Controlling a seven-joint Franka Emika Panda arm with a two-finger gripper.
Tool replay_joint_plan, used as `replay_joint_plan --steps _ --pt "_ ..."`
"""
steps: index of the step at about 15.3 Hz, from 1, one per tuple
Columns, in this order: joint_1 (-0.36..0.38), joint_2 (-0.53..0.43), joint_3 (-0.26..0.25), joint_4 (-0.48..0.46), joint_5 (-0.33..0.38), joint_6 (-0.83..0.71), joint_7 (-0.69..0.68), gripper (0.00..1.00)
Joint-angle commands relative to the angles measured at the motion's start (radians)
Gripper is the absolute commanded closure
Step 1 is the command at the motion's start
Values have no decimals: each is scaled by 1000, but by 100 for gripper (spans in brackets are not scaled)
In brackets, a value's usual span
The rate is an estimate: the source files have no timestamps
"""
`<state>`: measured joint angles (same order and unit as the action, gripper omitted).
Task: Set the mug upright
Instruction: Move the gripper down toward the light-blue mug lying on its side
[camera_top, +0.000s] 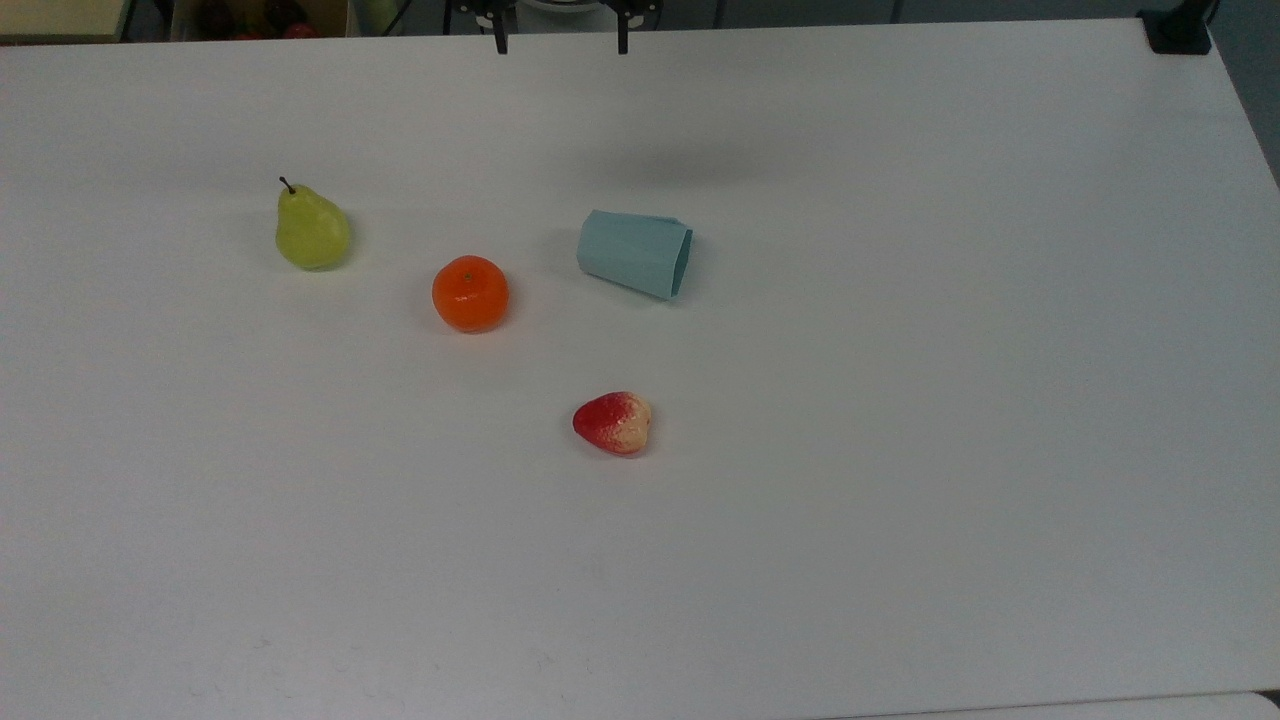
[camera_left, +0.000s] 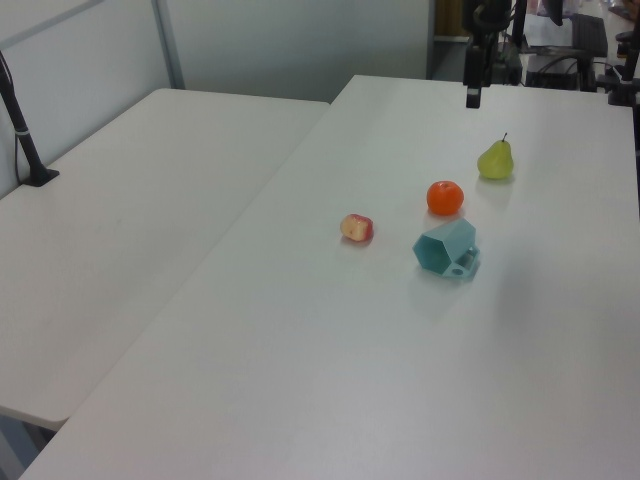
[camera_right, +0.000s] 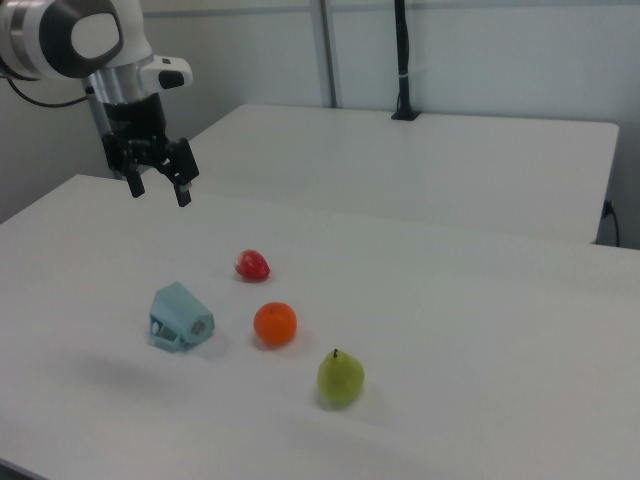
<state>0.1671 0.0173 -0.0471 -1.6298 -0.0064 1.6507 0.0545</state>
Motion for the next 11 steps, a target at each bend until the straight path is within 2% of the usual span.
replay_joint_plan --steps 1,8,9,11 --pt "-8 -30 -5 -30 5 -2 -22 0" --pt "12 -5 6 -25 2 -5 -2 0" --pt "38 6 6 -24 -19 -3 46 0" --pt "83 30 10 -24 -130 -6 89 0"
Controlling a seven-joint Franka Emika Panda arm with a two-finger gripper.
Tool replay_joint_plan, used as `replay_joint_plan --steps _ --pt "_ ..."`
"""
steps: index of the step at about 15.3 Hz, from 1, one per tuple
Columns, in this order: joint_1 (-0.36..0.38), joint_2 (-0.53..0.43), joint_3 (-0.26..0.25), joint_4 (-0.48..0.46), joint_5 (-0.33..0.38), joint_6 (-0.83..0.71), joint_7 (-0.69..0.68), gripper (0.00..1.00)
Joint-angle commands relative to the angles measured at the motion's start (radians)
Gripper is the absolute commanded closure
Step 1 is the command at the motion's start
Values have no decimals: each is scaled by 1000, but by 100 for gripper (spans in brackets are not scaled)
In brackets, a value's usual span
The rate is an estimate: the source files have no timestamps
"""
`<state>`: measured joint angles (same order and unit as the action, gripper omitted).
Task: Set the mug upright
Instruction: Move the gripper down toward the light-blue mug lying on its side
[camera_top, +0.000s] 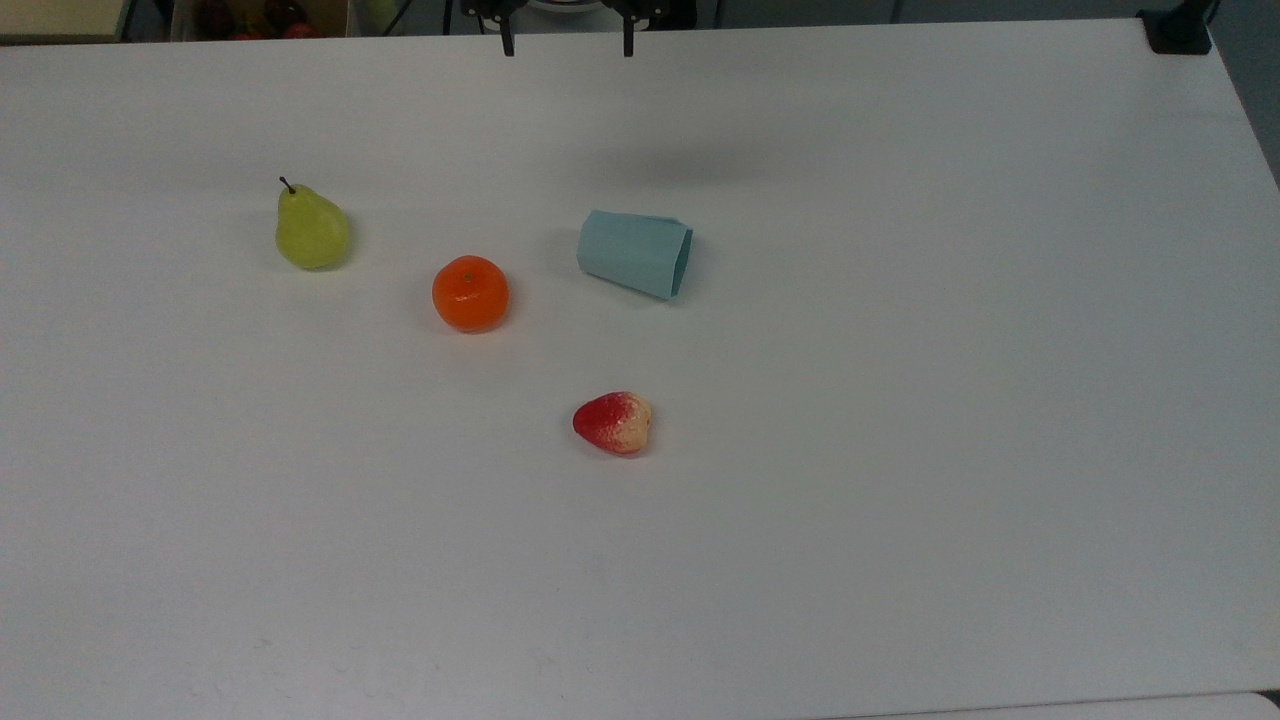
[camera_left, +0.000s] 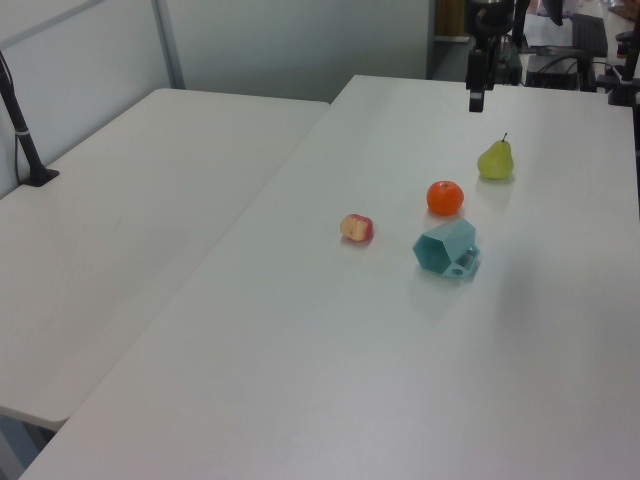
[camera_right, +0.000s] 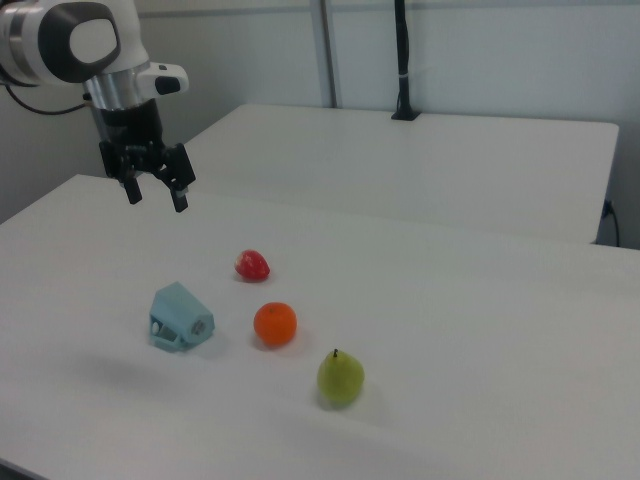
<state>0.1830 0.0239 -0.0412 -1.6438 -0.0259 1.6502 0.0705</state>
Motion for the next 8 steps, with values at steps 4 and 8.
replay_joint_plan --steps 4,8 --pt "189 86 7 -8 -283 -35 185 0" --pt "306 189 7 -4 -417 -35 348 0"
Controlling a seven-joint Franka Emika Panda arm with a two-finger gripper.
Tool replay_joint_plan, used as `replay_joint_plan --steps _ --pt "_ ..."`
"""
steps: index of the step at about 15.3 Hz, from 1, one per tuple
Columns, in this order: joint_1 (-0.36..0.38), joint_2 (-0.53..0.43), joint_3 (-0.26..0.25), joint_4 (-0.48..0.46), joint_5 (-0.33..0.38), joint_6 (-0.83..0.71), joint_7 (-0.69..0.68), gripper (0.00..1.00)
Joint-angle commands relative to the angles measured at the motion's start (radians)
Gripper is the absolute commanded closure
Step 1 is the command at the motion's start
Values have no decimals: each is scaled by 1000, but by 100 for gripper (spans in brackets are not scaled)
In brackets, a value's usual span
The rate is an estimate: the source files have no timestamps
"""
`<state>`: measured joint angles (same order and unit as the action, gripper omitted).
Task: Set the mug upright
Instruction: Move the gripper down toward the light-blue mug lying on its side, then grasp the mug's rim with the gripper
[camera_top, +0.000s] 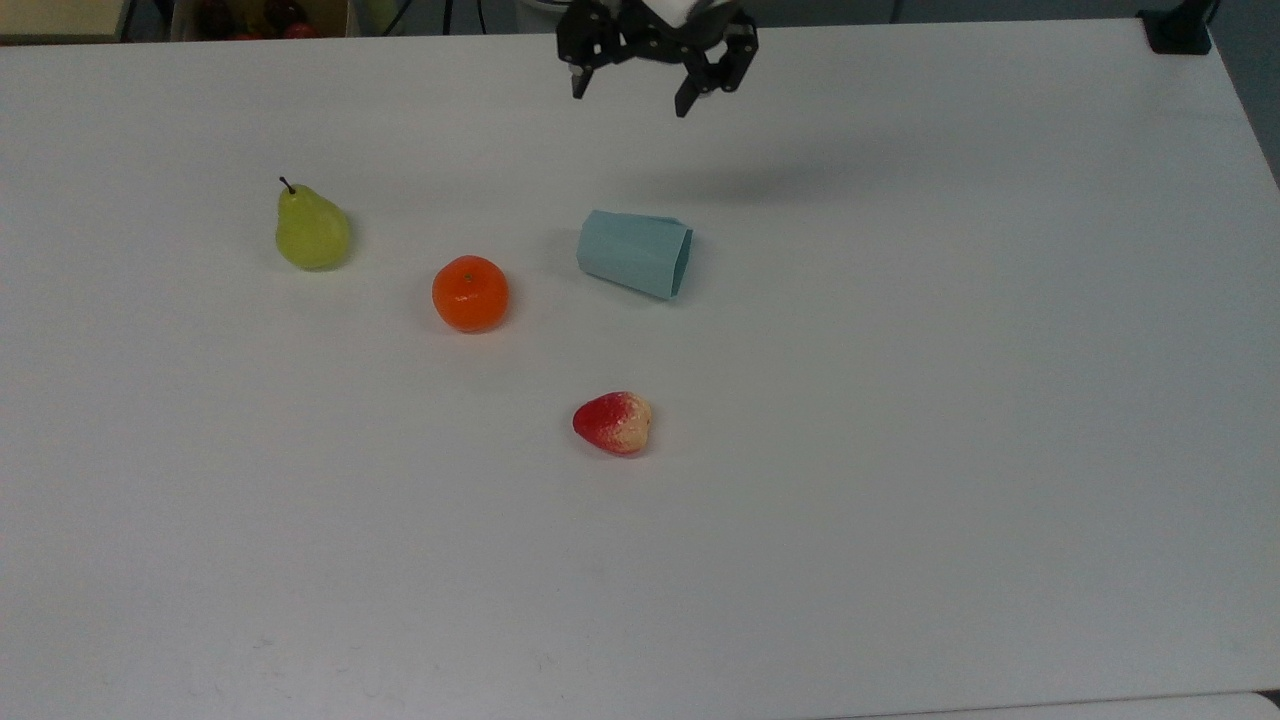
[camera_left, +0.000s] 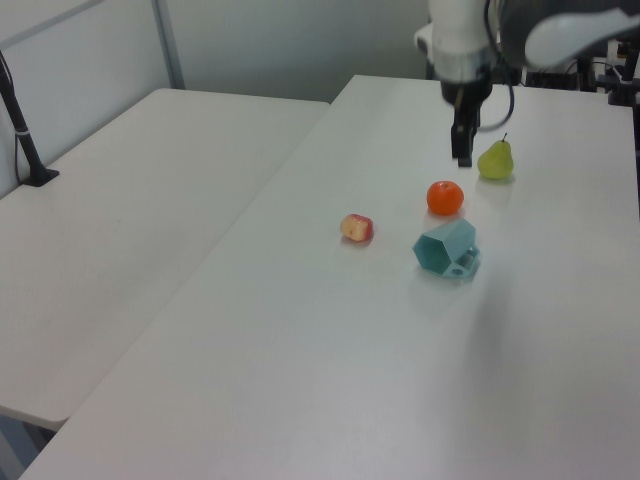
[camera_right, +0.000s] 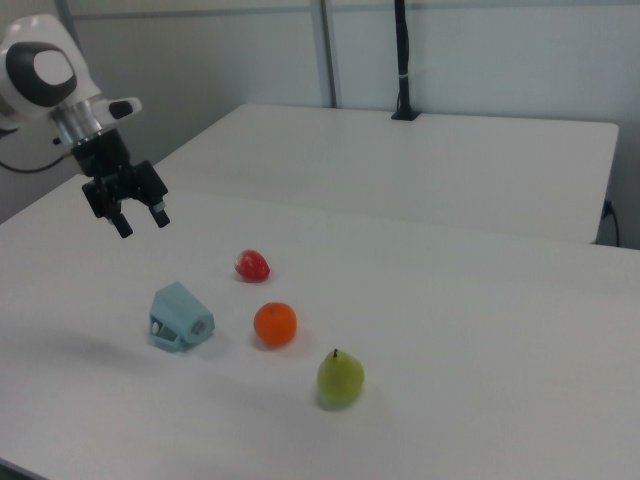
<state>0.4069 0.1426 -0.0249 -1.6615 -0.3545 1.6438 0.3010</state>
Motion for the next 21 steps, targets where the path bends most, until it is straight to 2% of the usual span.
replay_joint_plan --steps 1,5,8,13,19,21 --pt "108 95 -9 25 -106 -30 171 0" --pt "167 241 -9 115 -161 -48 348 0" --pt "179 337 -9 170 -193 -79 449 0" --pt "175 410 -21 175 -207 -65 480 7" --pt "130 420 -23 137 -231 -81 474 36" --pt "124 420 -21 126 -247 -99 466 49"
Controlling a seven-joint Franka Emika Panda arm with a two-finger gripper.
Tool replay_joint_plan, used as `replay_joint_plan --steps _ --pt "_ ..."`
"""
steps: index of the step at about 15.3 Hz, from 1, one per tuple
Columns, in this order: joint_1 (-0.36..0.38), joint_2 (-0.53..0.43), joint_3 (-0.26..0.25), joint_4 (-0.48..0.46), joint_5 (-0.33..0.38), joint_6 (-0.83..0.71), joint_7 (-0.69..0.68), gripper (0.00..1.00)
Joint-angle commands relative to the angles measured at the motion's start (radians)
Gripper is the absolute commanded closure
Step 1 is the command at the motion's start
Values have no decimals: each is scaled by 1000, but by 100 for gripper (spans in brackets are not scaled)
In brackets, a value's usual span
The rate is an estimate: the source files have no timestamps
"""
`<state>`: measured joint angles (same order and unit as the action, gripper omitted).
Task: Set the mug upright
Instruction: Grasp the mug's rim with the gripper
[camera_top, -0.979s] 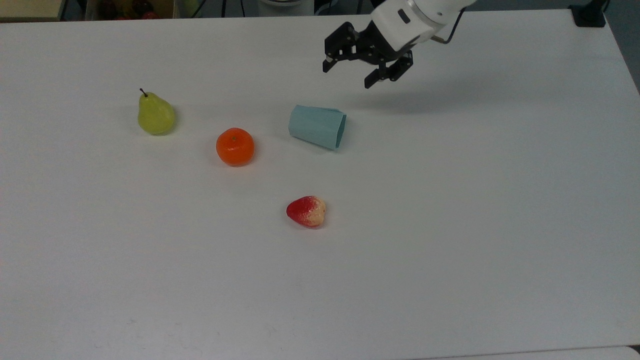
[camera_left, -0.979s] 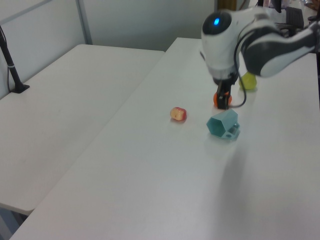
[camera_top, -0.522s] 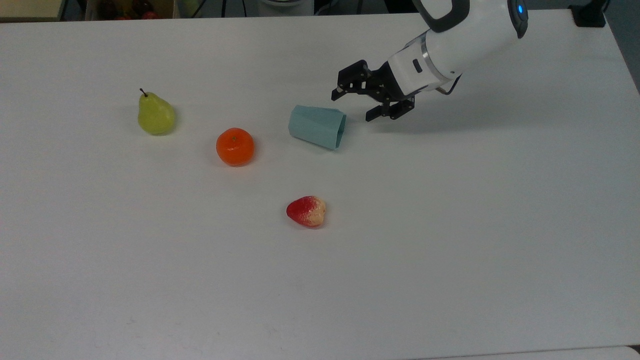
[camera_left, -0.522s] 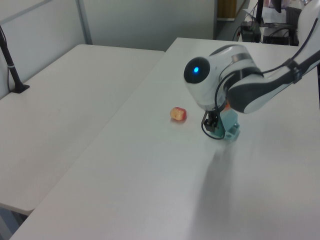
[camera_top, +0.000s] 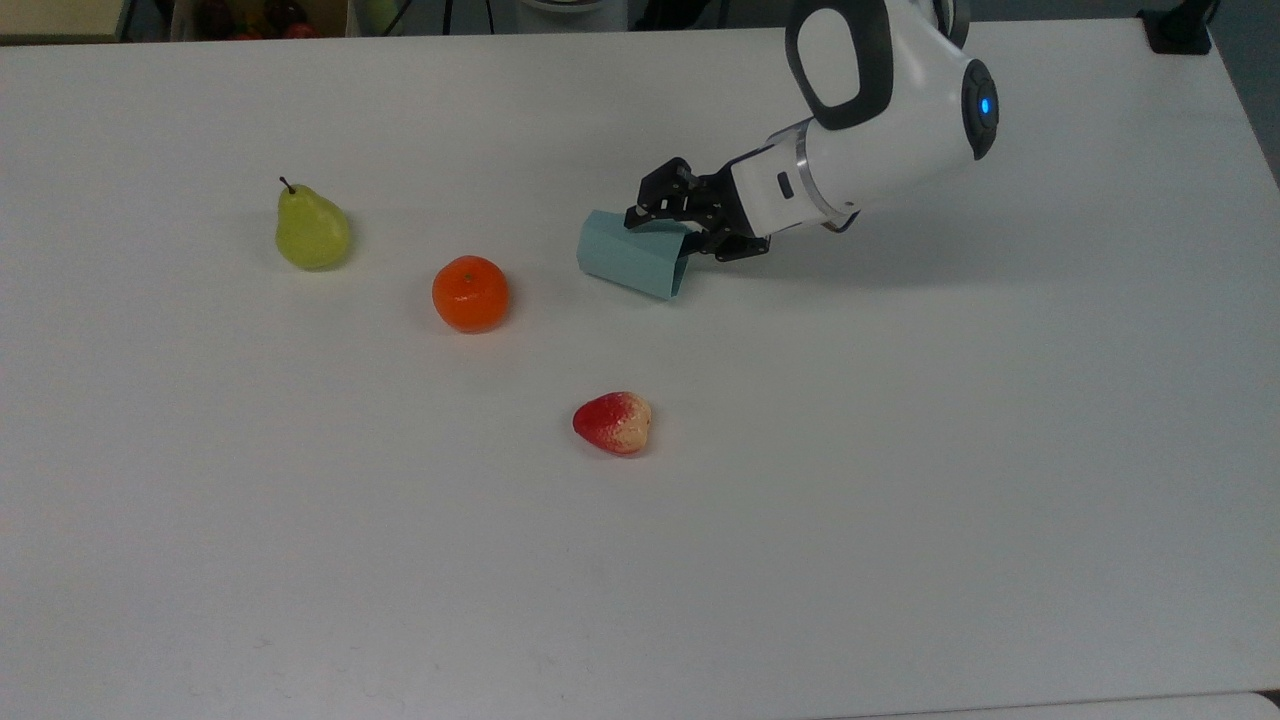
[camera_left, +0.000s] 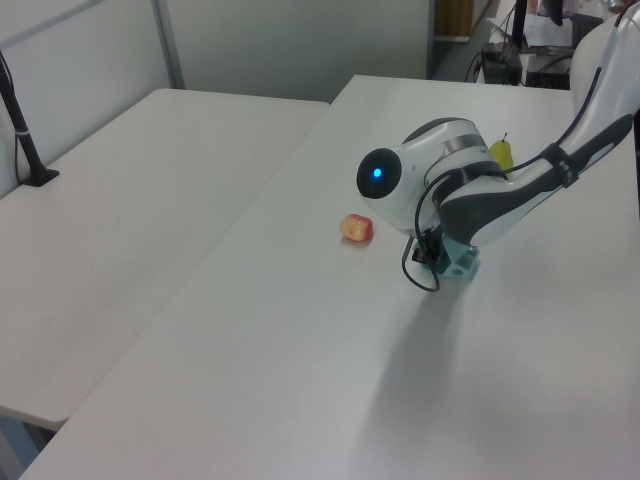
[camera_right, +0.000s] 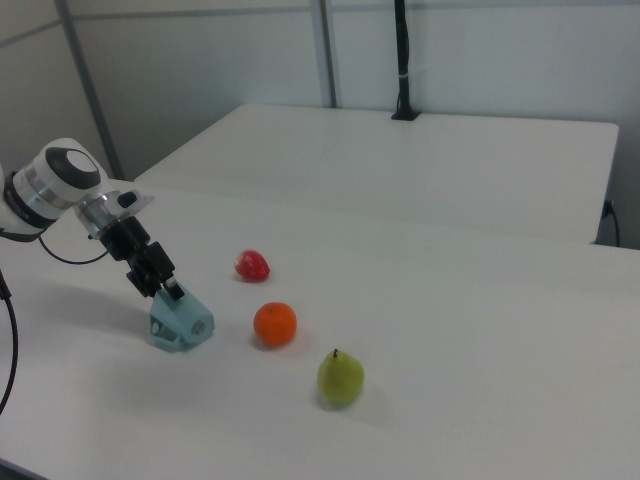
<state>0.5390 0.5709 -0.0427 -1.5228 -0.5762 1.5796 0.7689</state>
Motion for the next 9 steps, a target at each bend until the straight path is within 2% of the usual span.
replay_joint_plan --steps 1,8,9 --pt "-8 -9 -3 -11 -27 -56 -25 56" --pt "-27 -40 -5 -5 -25 -150 -215 99" --pt "-30 -43 -5 -5 -25 -161 -239 100"
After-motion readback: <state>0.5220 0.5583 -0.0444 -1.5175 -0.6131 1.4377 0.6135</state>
